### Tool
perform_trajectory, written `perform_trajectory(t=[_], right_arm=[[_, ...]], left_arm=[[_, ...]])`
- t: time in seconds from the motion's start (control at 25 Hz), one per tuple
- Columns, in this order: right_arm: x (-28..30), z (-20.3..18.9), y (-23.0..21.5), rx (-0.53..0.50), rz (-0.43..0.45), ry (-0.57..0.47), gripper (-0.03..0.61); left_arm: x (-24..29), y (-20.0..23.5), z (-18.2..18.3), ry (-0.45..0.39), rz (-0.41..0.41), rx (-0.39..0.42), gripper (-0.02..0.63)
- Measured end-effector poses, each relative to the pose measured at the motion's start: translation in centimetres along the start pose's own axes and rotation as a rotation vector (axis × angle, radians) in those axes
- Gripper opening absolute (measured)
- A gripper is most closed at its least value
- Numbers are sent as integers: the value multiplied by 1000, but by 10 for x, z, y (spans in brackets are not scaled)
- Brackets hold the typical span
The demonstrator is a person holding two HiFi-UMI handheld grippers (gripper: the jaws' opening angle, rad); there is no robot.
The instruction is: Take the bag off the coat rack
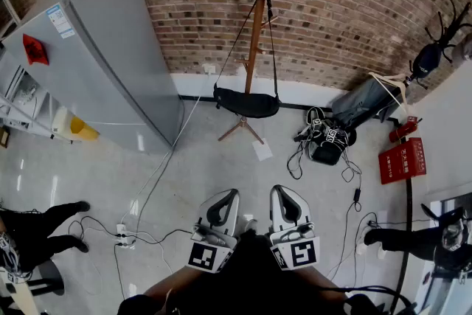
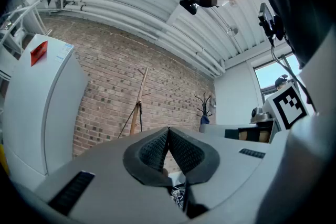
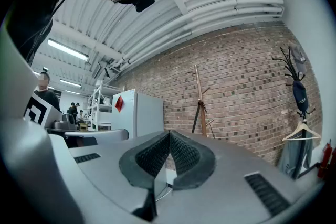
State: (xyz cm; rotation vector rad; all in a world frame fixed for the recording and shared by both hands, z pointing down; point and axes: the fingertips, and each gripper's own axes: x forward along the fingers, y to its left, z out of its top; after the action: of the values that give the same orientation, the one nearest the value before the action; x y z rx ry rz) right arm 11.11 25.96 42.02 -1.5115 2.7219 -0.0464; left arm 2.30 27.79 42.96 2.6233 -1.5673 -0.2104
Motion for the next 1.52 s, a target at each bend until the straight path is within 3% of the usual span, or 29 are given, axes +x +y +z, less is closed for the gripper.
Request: perform_trajectory(t=[0.76,1.04,1.52], right_arm=[[-12,-1,-20,30,-8,-7,18],[-29,-1,-51,49,-17,-16,18],[-43,-15,-101,100,-35,-7,18]], left_arm=[[6,-13,1,-22,39,5,17],[22,-37,-1,-36,46,29,17],[37,-34,-9,-9,178,37,17]])
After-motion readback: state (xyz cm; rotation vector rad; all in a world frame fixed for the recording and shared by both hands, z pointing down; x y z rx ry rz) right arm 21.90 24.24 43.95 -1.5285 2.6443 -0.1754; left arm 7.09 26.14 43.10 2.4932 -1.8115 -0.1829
